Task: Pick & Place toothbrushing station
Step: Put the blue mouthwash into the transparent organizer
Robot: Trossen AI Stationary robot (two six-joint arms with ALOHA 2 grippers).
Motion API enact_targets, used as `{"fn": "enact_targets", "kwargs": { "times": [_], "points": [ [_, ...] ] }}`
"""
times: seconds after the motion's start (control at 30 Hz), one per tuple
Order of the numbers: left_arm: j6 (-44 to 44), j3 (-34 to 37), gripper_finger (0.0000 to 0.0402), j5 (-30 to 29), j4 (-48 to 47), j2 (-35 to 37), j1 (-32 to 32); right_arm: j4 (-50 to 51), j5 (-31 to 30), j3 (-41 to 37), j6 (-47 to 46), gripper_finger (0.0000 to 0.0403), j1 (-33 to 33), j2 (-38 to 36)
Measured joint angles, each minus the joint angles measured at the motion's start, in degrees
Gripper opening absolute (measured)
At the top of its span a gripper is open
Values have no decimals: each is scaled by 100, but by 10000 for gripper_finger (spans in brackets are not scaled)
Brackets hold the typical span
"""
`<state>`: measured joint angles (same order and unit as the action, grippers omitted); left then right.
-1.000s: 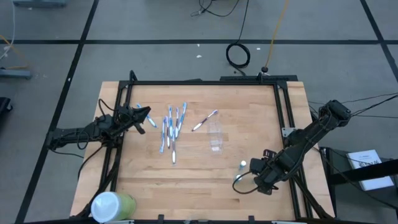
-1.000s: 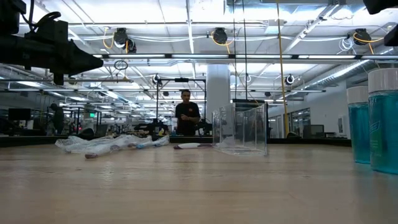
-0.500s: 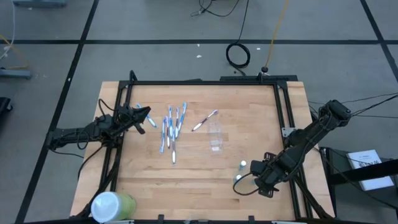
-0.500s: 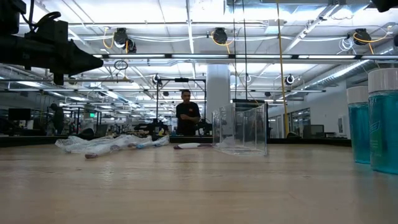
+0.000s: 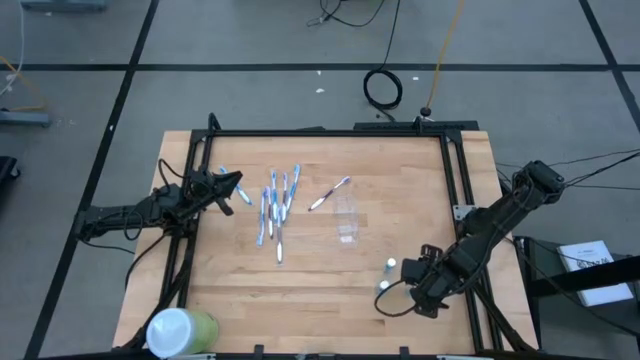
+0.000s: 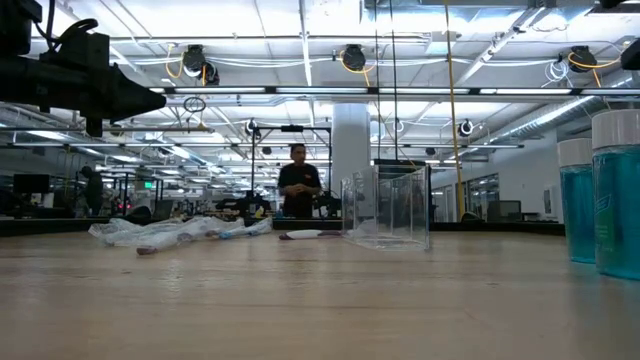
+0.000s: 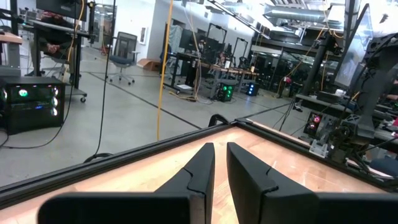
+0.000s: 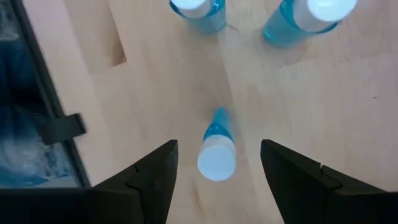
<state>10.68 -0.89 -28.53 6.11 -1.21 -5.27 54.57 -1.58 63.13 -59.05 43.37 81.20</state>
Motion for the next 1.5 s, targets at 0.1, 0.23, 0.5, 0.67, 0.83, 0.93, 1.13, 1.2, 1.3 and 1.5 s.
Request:
{"fn": "enact_targets", "kwargs": {
  "times": [0.1, 0.23, 0.5, 0.67, 0.83, 0.93, 1.13, 1.2, 1.3, 1.5],
  "points": [
    [1, 0, 47, 0, 0, 0, -1, 76, 2, 0, 20, 222, 62, 70],
    [0, 0, 47, -1, 0, 0, -1, 51, 6, 0, 79, 222, 72, 238],
    [0, 0, 47, 0, 0, -1, 0, -16, 14, 0, 144, 222, 144, 511],
    [1, 0, 47, 0, 0, 0, -1, 11, -32, 0, 136, 222, 136, 530],
    [0, 0, 47, 0, 0, 0, 1, 58, -138, 0, 152, 203, 136, 530],
    [0, 0, 47, 0, 0, -1, 0, 58, -138, 0, 218, 175, 136, 530],
    [0, 0, 47, 0, 0, 0, 1, 58, -131, 0, 411, 111, 136, 530],
    [0, 0, 47, 0, 0, -1, -1, 73, -131, 0, 446, 95, 136, 526],
    [1, 0, 47, -1, 0, 0, 0, 172, -127, 0, 448, 88, 136, 523],
    [0, 0, 47, 0, 0, 0, 1, 271, -116, -7, 448, 88, 131, 450]
  ]
}}
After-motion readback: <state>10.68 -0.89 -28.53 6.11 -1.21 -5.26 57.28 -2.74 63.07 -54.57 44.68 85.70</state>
